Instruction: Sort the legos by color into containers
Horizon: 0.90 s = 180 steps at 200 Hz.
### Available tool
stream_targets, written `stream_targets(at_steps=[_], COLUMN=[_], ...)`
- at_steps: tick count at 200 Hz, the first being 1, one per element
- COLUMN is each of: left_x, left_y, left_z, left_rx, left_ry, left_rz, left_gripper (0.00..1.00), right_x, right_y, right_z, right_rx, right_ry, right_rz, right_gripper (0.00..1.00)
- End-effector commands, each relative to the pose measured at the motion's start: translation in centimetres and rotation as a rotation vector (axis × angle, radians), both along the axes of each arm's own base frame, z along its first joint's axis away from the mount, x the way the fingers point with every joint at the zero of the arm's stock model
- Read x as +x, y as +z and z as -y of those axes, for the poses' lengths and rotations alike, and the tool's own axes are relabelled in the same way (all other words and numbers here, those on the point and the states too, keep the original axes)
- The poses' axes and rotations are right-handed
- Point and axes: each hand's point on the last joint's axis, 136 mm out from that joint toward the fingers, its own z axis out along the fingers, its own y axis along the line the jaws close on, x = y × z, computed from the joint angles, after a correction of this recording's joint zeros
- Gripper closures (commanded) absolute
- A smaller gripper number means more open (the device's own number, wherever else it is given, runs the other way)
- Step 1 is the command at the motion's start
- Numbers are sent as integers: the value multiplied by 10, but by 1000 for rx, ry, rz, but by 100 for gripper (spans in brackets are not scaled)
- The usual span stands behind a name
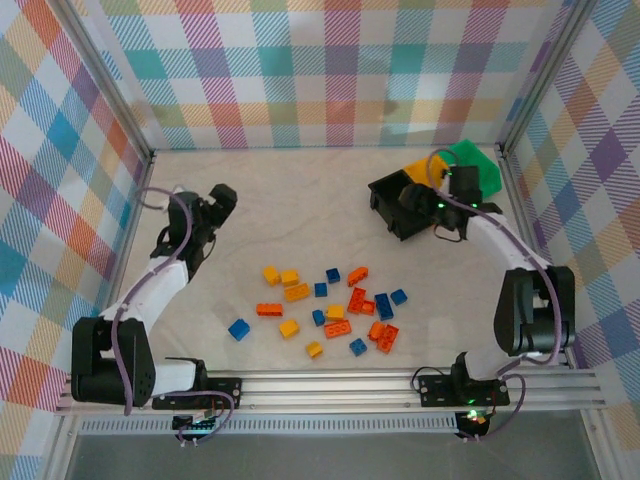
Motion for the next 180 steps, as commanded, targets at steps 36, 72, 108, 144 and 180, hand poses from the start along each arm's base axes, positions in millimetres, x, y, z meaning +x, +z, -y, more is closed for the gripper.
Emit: stream_targets(at_steps=[36,72,108,144,180], left_x=[-20,-30,-37,-34,-19], left_y=[-30,-37,-41,-43,-46], left_z=[73,75,72,77,106], left_rx=[46,32,54,29,6], left_ry=[-246,-253,-253,-267,-334], left_rz=[-163,-188,-215,-220,-223], left_gripper=[13,13,13,13,17], right_x=[27,37,33,28,22], right_y=[-18,-44,-38,-8,18], right_z=[-47,-74,-126,-177,-176], right_rx=[-115,-109,-49,69,126], right_ry=[116,133,213,282,248], right_rz=[-65,-143,-116,-47,6], right_gripper=[0,1,2,2,1])
